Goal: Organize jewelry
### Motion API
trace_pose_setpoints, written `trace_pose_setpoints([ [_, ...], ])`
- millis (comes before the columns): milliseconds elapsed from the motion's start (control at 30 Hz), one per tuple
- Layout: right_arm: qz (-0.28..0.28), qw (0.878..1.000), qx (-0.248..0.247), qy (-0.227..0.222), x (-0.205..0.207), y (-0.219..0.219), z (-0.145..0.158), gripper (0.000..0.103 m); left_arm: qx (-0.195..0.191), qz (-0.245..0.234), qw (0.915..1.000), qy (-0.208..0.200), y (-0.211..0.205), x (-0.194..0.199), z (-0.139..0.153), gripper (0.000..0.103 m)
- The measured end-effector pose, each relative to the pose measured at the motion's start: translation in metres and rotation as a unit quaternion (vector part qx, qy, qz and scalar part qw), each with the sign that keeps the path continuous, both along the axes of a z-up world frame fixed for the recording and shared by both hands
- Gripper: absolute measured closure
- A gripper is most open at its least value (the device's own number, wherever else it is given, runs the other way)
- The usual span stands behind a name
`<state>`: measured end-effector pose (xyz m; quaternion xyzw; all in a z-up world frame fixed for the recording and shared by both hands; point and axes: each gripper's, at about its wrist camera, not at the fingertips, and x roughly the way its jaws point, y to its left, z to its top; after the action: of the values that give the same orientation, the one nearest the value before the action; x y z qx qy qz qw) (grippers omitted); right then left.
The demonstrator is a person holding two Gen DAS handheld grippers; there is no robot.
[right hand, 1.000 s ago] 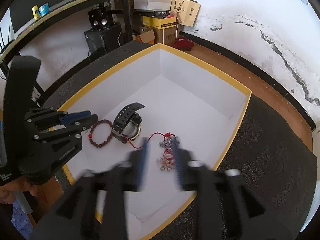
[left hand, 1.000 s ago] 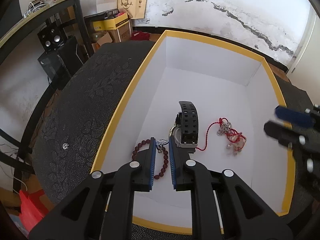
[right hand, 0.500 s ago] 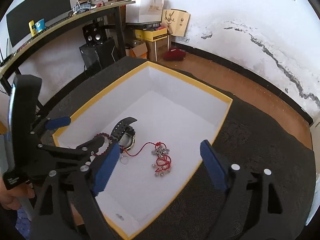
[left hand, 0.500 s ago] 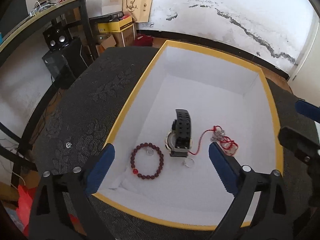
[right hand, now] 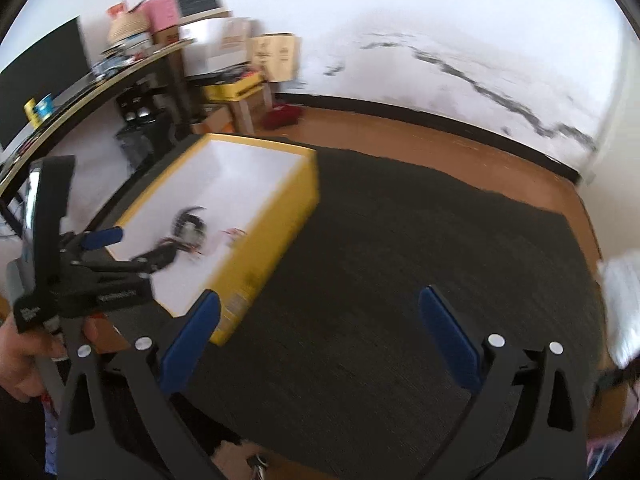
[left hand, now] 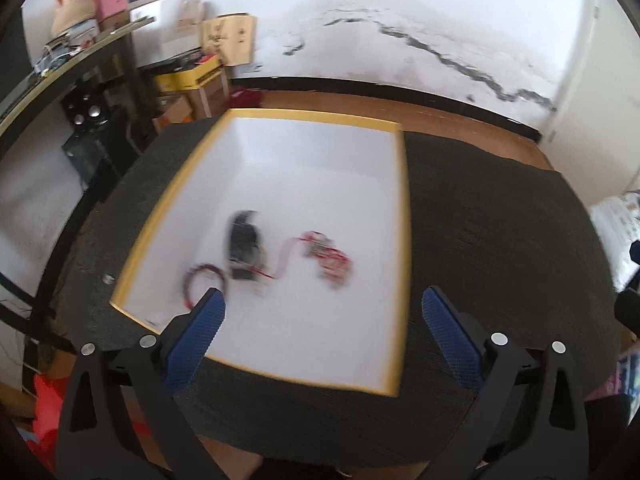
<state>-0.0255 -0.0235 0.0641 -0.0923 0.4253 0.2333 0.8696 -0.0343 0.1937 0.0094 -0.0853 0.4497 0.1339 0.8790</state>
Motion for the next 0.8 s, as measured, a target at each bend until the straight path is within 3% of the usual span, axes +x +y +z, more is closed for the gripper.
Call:
trace_pose_setpoints([
  [133, -0.061, 0.998, -0.015, -0.006, -0.023, -0.071, 0.01, 0.007, -0.022, -0.025, 0.9994, 0.006, -0.049, -0.013, 0.006, 0.007],
  [333, -0.132, 0.991, -0.021, -0.002, -0.06, -0.155, 0.022, 0.007, -0.017, -0.075, 0.997, -0.002, -0.121, -0.038, 0.034, 0.007],
  [433, -0.143, 0.99, -0.013, -0.002, -0.075, -0.181, 0.023, 0.007, -0.008, -0.1, 0.9949, -0.013, -0.152, -0.054, 0.049, 0.007],
  [533, -0.15, 0.989, 0.001, -0.009, -0.081, -0.201, 0.022, 0.007, 0.005, -0.109, 0.9938, -0.02, -0.176, -0.064, 0.056, 0.007],
  [633, -0.16, 0.987, 0.023, -0.015, -0.084, -0.215, 0.019, 0.007, -0.006, -0.107, 0.994, -0.025, -0.184, -0.067, 0.057, 0.007],
  [800, -0.148, 0.989, 0.012, -0.017, -0.081, -0.207, 0.018, 0.007, 0.004, -0.129, 0.9912, -0.03, -0.192, -0.07, 0.057, 0.007],
])
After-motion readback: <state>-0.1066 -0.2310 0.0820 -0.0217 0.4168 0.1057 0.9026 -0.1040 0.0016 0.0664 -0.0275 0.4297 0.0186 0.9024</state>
